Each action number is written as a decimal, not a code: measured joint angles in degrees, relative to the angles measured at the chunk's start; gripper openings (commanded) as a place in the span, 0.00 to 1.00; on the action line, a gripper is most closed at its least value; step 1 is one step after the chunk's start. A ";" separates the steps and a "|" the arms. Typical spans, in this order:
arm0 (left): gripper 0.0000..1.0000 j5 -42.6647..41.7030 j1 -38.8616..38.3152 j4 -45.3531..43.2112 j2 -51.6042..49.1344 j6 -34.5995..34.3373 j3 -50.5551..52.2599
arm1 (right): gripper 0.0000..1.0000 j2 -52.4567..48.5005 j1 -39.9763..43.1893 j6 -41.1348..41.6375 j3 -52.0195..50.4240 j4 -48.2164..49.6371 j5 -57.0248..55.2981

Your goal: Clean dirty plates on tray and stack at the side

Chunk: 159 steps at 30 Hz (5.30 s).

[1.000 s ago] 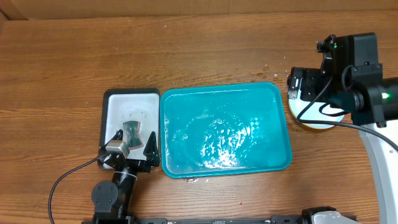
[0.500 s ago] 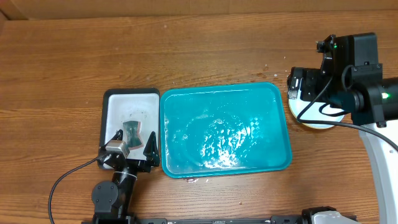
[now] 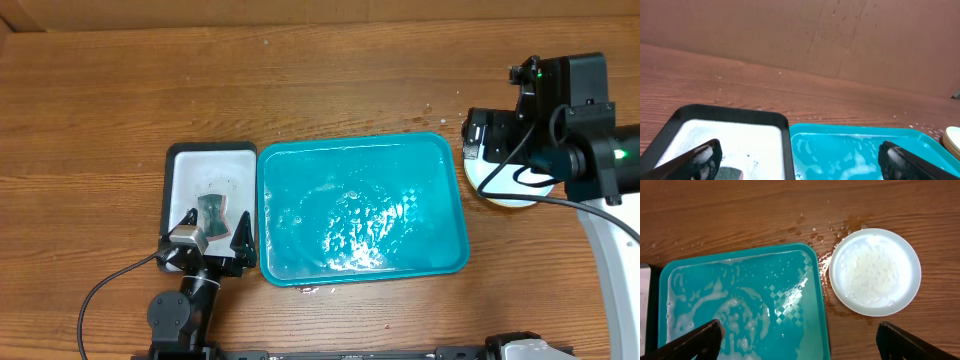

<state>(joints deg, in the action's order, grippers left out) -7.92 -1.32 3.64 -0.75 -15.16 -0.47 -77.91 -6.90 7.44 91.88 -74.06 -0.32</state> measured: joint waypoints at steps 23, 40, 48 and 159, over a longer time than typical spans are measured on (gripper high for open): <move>1.00 0.00 0.00 0.00 0.00 -0.17 0.00 | 1.00 51.87 1.25 0.02 -21.57 16.11 0.90; 1.00 0.00 0.00 0.02 0.00 -0.39 0.00 | 1.00 75.78 6.71 0.50 -68.35 63.76 14.14; 1.00 0.00 0.00 0.02 0.00 -0.39 0.00 | 1.00 76.11 6.82 3.72 -79.10 77.13 15.39; 1.00 0.00 0.00 0.02 0.00 -0.39 0.00 | 1.00 77.29 6.05 9.40 -90.82 70.12 12.96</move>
<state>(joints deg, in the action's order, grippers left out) -7.92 -1.32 3.66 -0.75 -15.55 -0.47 -0.62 -0.84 16.84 1.06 -3.95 12.64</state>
